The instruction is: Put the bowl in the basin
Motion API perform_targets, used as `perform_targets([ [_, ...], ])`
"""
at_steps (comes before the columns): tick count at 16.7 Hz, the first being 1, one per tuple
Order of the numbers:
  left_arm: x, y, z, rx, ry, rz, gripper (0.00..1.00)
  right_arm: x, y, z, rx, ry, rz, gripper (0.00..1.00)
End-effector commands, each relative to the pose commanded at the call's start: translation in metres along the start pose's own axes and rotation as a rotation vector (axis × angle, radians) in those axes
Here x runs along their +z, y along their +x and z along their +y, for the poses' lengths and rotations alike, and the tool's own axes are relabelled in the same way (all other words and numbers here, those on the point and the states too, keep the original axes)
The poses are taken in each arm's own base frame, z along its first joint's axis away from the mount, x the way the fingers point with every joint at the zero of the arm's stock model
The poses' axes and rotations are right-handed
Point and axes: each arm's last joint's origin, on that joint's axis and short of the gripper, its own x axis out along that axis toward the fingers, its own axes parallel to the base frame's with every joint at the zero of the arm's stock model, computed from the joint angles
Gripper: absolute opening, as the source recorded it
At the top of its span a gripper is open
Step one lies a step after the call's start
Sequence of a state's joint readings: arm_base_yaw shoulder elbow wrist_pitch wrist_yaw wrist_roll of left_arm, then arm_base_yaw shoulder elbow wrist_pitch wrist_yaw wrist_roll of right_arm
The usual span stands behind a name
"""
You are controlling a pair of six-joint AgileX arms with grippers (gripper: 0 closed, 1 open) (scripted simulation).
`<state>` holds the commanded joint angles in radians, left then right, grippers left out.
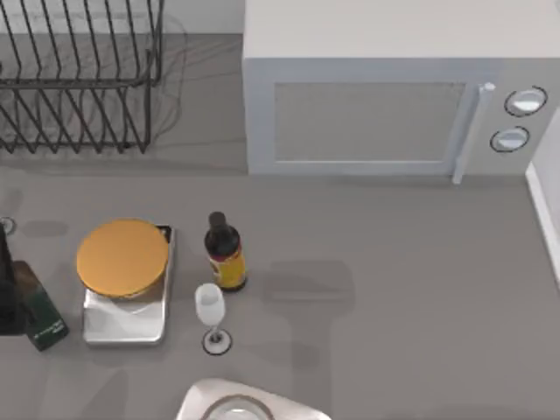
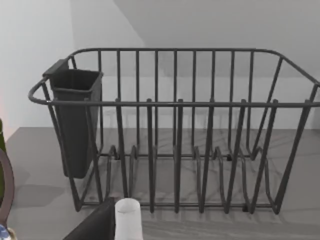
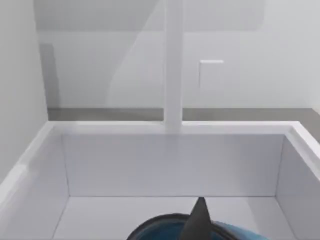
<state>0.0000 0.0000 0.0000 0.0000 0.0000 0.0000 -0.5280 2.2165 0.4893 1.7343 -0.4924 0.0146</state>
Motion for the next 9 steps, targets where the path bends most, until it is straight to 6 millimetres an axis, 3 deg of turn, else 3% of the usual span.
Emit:
perform_targets([
  [3, 0.0000, 0.0000, 0.0000, 0.000, 0.000, 0.000, 1.00, 0.0000, 0.0000, 0.0000, 0.000, 0.000, 0.000, 0.98],
  [9, 0.0000, 0.0000, 0.0000, 0.000, 0.000, 0.000, 1.00, 0.0000, 0.0000, 0.0000, 0.000, 0.000, 0.000, 1.00],
])
